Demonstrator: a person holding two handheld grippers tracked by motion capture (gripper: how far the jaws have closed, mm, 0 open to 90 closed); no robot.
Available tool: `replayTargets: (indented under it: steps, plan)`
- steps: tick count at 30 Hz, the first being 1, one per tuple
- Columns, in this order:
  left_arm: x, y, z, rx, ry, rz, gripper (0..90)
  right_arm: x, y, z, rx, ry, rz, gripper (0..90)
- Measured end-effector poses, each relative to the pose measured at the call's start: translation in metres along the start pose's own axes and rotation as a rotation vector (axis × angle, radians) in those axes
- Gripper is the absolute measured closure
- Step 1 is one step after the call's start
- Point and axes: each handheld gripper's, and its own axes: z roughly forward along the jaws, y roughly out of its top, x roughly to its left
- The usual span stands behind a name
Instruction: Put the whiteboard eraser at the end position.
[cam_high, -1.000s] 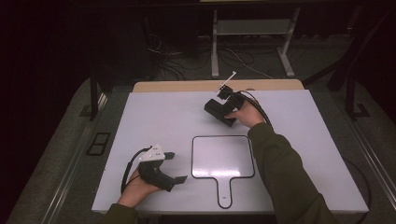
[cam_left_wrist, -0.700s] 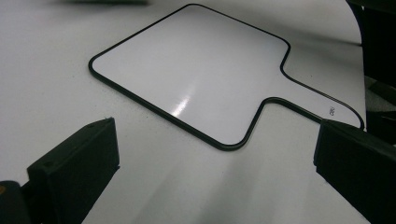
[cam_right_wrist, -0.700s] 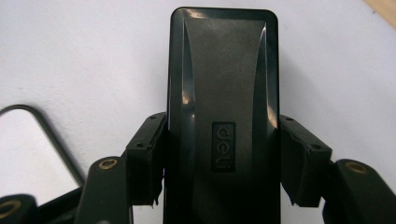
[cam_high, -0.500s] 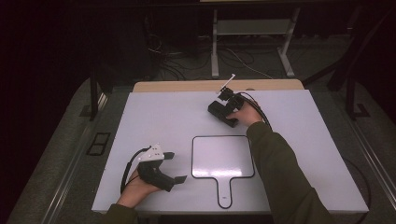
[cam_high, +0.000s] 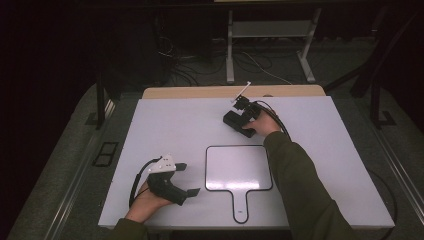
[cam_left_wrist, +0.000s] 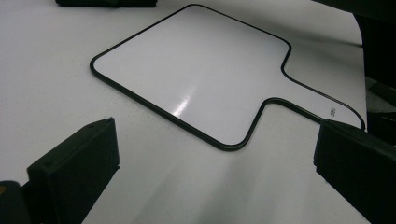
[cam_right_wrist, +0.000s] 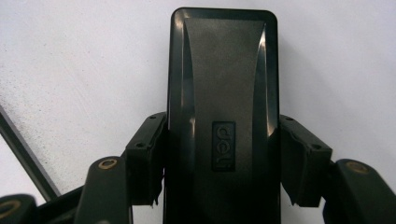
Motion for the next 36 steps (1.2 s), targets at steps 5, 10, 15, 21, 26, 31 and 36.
replayTargets:
  steps: [5,10,15,21,26,31,36]
  plan:
    - [0.000,0.000,0.000,0.002,-0.001,0.000,0.0,0.000,0.000,0.000,-0.003,0.001,-0.003,38.0]
    - [0.000,0.000,0.000,0.005,0.000,0.001,0.0,-0.002,-0.001,-0.001,-0.016,0.013,0.003,37.2]
    - [0.000,-0.001,0.001,0.008,0.000,0.002,0.0,-0.003,-0.002,-0.005,-0.052,0.027,0.048,31.3]
    - [0.000,0.000,0.000,0.004,0.003,0.000,0.0,-0.006,-0.003,-0.013,-0.100,0.026,0.070,26.4]
    - [0.000,-0.001,0.001,0.008,0.006,-0.003,0.0,-0.003,-0.002,-0.020,-0.133,0.027,0.067,23.0]
    - [0.001,-0.003,0.002,0.007,0.021,-0.005,0.0,0.000,-0.005,-0.030,-0.182,0.040,0.055,22.7]
    - [0.001,-0.004,0.005,0.017,0.022,-0.002,0.0,0.002,-0.011,-0.037,-0.213,0.053,0.050,19.8]
